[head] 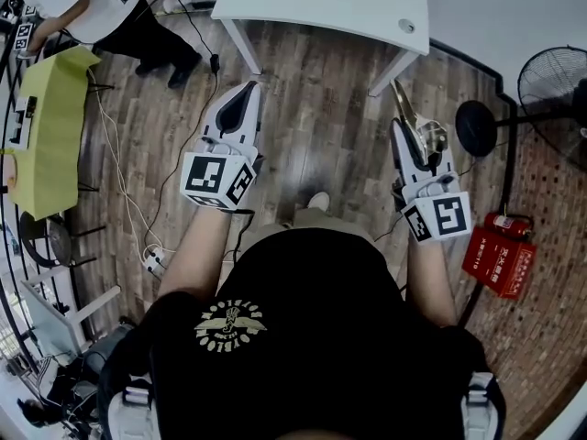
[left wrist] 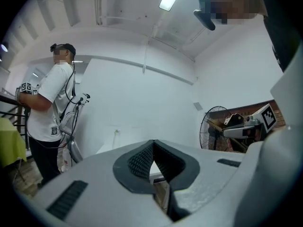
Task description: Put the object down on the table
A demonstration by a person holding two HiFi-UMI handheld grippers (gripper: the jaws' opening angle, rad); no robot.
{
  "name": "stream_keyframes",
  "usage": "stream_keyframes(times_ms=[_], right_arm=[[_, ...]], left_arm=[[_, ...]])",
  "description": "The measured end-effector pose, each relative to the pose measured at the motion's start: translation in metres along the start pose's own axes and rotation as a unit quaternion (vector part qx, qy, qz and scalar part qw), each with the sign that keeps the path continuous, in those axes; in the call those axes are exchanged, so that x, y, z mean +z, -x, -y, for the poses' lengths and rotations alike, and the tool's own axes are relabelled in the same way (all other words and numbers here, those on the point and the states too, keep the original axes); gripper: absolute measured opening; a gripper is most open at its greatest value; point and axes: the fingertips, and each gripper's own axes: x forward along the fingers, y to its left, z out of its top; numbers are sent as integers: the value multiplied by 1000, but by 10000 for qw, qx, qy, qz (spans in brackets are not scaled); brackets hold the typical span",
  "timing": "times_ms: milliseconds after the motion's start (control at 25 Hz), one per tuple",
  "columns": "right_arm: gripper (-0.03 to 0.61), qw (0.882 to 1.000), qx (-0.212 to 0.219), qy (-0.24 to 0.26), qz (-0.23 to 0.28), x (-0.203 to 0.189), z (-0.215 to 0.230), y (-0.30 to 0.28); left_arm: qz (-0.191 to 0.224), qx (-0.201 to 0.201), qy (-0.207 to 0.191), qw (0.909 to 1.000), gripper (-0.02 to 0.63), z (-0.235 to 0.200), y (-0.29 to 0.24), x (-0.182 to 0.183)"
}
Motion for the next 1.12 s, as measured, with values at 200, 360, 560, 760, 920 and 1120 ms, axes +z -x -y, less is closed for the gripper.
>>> stream_keyframes(times_ms=[200, 360, 560, 760, 920, 1120], right_arm=[[84, 9999, 96, -16, 24, 2, 20, -7], [84, 9998, 180, -34, 16, 3, 25, -10], [84, 9999, 140, -12, 72, 7, 27, -6], [84, 9999, -62, -17, 109, 8, 32, 3], [84, 9991, -382, 81, 190, 15, 40, 7], [84, 9983, -574, 87, 104, 9, 45, 14]], left_arm=[[10, 137, -13, 9999, 6, 4, -13, -1], [-32, 202, -50, 9998, 6, 5, -16, -2], [-30, 234, -100, 9997, 6, 7, -12, 2], [-118, 52, -102, 9999, 6, 15, -17, -1], [-55, -150, -189, 9997, 6, 27, -28, 4], [14, -174, -166, 9997, 6, 30, -36, 6]])
